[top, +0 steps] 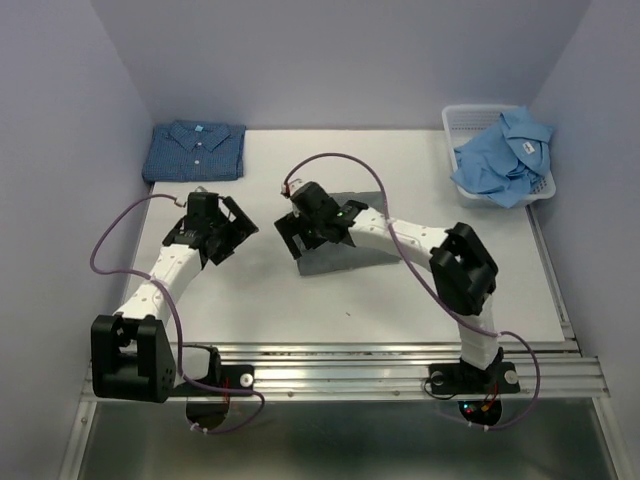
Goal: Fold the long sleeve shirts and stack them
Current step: Neatly place the folded shirt to the corner
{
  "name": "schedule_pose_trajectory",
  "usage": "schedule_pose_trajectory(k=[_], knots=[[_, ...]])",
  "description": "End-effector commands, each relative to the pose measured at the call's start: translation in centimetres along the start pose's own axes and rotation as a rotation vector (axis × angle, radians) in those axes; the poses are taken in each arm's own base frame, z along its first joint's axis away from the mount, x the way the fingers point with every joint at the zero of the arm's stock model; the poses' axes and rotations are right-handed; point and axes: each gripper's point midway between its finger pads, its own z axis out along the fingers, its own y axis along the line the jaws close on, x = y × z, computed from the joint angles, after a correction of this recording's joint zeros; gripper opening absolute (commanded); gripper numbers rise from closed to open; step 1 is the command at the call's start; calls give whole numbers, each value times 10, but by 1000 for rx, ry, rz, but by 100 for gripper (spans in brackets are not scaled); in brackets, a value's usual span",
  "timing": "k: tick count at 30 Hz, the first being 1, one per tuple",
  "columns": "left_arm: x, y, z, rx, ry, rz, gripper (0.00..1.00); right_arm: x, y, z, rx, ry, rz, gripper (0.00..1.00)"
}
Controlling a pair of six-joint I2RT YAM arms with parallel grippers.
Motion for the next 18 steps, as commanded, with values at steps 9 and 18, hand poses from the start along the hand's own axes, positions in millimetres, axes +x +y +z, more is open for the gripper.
schedule_pose_trajectory(k=[9,18], knots=[[17,21,6,26,62,-16,99,-39,-31,44,472,-57,-24,100],[9,26,5,21,43,11,99,5,-17,77,385,89,-38,100]])
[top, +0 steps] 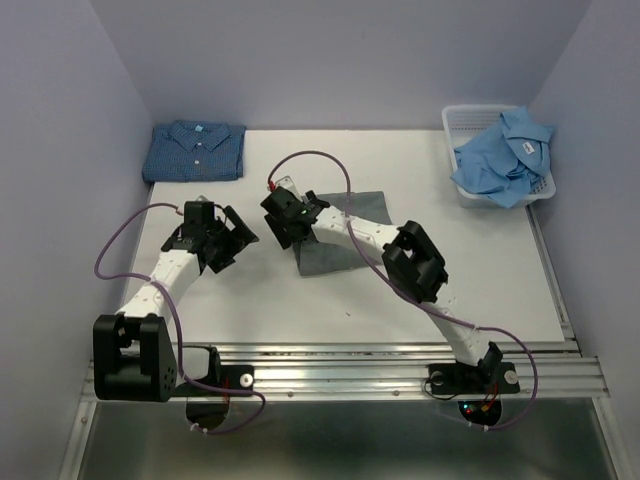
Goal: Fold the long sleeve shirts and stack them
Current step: Neatly place the folded shirt to the corner
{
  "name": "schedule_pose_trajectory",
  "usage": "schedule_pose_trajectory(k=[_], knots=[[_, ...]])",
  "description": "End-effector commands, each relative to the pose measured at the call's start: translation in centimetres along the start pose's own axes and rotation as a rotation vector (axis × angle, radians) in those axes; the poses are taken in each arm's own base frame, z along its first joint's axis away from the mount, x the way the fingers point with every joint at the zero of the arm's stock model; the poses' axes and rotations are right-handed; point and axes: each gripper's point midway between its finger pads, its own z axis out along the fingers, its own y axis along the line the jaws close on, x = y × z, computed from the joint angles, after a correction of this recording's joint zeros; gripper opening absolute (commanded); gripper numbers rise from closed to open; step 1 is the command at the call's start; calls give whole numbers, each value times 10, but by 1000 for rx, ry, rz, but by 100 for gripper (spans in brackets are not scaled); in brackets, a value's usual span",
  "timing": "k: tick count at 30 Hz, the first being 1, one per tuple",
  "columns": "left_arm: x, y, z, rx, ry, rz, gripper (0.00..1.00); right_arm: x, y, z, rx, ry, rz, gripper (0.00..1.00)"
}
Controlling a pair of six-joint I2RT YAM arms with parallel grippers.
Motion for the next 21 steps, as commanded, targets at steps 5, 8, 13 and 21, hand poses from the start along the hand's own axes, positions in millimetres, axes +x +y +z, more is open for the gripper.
schedule_pose_trajectory(k=[5,8,13,21], knots=[[-15,-4,-3,29,-36,40,99,37,29,3,-124,131,-37,100],[-16,-4,-1,24,-31,44,99,50,23,13,-94,170,-53,100],[-21,-3,-4,21,-45,40,98,75,12,27,-155,289,59,50],[-29,-4,-4,14,-56,45,98,84,7,27,-173,310,36,7]])
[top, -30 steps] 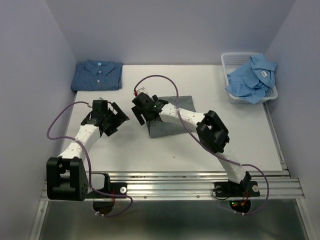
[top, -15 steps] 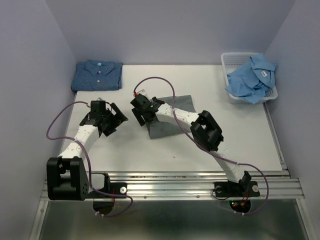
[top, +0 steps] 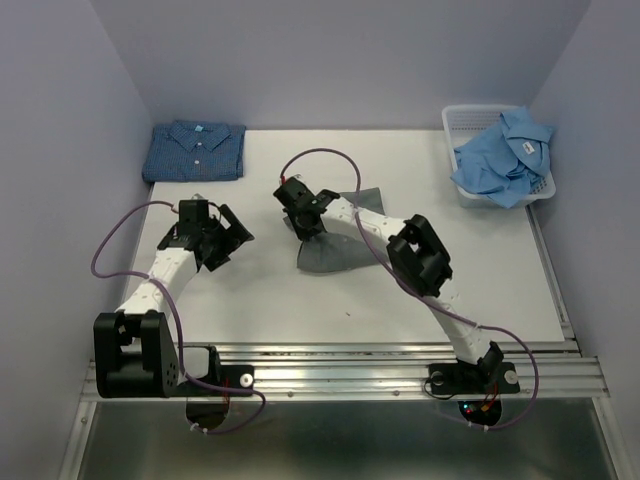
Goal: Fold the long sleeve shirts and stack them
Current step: Neatly place the folded shirt to the corner
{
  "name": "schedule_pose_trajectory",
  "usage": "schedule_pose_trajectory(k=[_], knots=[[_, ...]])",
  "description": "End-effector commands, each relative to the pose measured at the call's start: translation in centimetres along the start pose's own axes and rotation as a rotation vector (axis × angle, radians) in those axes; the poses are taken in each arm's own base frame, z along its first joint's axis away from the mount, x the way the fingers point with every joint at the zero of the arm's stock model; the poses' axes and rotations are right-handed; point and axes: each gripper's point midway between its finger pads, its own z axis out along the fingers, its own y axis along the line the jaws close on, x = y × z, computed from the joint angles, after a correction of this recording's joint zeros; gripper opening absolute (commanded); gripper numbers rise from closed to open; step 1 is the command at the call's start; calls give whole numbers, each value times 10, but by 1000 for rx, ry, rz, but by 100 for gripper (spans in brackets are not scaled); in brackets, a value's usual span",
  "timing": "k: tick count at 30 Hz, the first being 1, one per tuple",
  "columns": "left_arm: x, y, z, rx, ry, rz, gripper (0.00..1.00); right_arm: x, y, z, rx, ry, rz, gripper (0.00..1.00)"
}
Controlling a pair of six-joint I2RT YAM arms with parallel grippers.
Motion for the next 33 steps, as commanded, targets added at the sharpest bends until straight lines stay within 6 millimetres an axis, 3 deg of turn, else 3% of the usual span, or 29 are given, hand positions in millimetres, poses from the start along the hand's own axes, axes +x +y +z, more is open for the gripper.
schedule_pose_trajectory(k=[1,3,4,6,7,8,11,12,13,14,20,22,24,27,32,33], knots=[[-20,-13,-6,27,-45,30,98,53,-1,15,-24,169,-41,1],[-25,-15,-8,32,-54,35,98,34,7,5,-78,114,-36,1],[-27,-17,-9,36,-60,38,98,11,17,-12,-146,47,-22,1],[-31,-19,-12,43,-73,41,98,-15,30,-36,-238,-29,-1,1],[-32,-21,-14,48,-76,46,98,-26,44,-52,-334,-54,6,1],[-34,-23,-16,56,-82,51,98,-54,51,-80,-425,-132,39,1],[-46,-21,-25,72,-108,39,98,-82,78,-133,-673,-205,92,1],[-53,-23,-34,85,-124,31,98,-99,81,-162,-774,-268,99,1],[-55,-23,-38,90,-131,31,98,-105,85,-178,-824,-291,113,1],[-60,-24,-45,93,-146,32,98,-124,84,-202,-891,-356,150,1],[-93,-27,-93,95,-298,37,98,-154,84,-260,-1227,-428,270,1],[-96,-25,-100,76,-313,36,98,-148,88,-259,-1316,-389,294,1],[-99,-28,-106,76,-323,33,98,-157,88,-269,-1407,-398,332,1],[-101,-26,-109,60,-323,18,98,-157,81,-249,-1454,-365,415,1],[-99,-24,-107,55,-318,-17,98,-136,54,-192,-1426,-268,546,1],[-99,-26,-106,60,-316,-20,98,-125,40,-166,-1382,-231,604,1]])
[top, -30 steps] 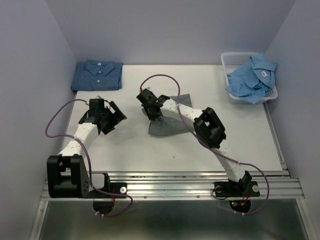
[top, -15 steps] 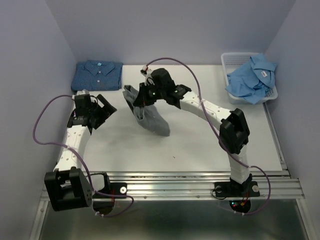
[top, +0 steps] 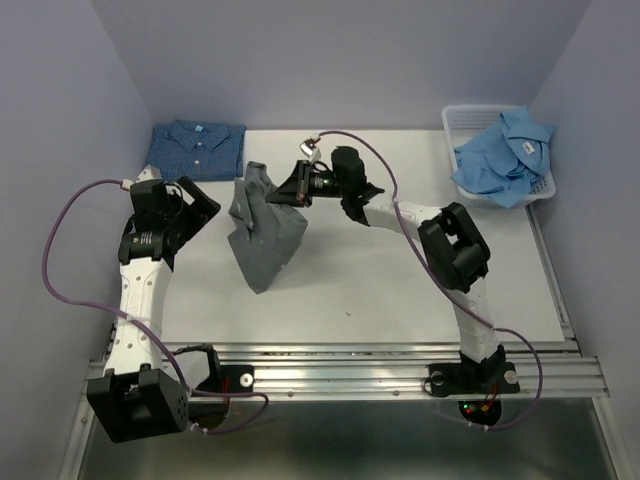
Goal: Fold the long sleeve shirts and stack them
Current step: Neatly place the folded shirt to the corner
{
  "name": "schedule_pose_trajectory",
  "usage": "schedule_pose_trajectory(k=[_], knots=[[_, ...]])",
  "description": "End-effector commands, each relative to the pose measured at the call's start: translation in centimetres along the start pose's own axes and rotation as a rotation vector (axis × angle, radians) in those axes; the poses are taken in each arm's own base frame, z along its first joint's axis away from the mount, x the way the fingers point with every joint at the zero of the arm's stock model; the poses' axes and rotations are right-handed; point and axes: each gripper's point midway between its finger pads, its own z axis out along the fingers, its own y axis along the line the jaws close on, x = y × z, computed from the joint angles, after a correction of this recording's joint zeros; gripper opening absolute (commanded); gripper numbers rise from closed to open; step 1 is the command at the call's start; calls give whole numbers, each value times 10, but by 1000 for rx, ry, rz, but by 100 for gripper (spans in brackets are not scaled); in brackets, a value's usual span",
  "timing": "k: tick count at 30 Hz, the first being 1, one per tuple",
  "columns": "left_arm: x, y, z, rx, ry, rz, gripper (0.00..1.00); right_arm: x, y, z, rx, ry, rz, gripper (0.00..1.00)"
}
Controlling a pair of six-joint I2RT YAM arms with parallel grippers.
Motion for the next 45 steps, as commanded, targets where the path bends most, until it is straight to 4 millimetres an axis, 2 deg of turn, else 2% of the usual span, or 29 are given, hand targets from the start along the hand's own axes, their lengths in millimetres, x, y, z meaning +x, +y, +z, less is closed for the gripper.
schedule_pose_trajectory(k=[1,5,6,10,12,13,14,16,18,20,21,22,23,24,25,26,27,28,30,32,33,34,35,37,38,41,42,43,45], knots=[[-7,-3,-3,-1,-17,-19,98,-19,-29,-33,-24,-54,79,1],[-5,-8,1,30,-9,-33,98,-34,-77,-66,64,-123,136,1],[-3,-11,5,53,3,-35,99,-39,-91,-80,88,-139,144,1],[7,-17,16,95,55,-45,99,-48,-117,-118,137,-173,193,1],[12,-18,22,112,71,-50,99,-38,-135,-132,178,-167,214,1],[19,-21,27,121,101,-48,99,-35,-140,-137,193,-168,216,4],[20,-23,30,125,108,-47,99,-29,-155,-147,232,-155,238,13],[30,-28,38,125,141,-32,99,-24,-169,-157,259,-144,265,17],[36,-31,46,115,167,-22,99,-25,-182,-176,292,-174,289,38],[48,-39,52,123,204,-2,99,-37,-185,-192,326,-232,268,49],[49,-39,56,120,205,4,99,-48,-179,-206,357,-261,230,53],[66,-46,61,123,247,29,99,-57,-180,-214,403,-305,202,57],[71,-47,65,119,258,37,99,-64,-179,-223,445,-333,176,60],[75,-46,68,112,269,43,99,-59,-185,-230,524,-314,157,64],[82,-42,75,94,287,44,99,-77,-176,-241,605,-379,87,67],[86,-42,78,90,295,46,99,-79,-178,-250,674,-386,68,76],[91,-40,81,88,299,49,99,-69,-184,-260,757,-349,55,78],[94,-37,85,79,304,47,99,-79,-178,-269,813,-381,14,81],[102,-36,89,99,315,53,99,-65,-175,-270,873,-305,-33,90],[118,-34,92,113,362,73,99,-57,-155,-249,843,-219,-119,100],[121,-30,93,104,371,70,99,-51,-148,-237,819,-183,-143,100],[128,-30,93,101,380,73,99,-37,-134,-212,752,-117,-180,100],[131,-29,93,101,385,73,99,-29,-125,-198,713,-77,-216,100],[135,-31,92,113,383,68,99,-23,-115,-177,666,-23,-286,100],[135,-32,93,121,376,65,99,-17,-113,-158,623,23,-311,100],[140,-35,94,141,383,72,99,-19,-124,-144,630,52,-298,100],[143,-36,95,145,389,73,99,-18,-142,-142,659,57,-278,100],[149,-34,98,142,412,76,99,-28,-146,-140,681,34,-283,100],[156,-35,104,138,430,87,99,-40,-176,-150,820,-20,-264,100]])
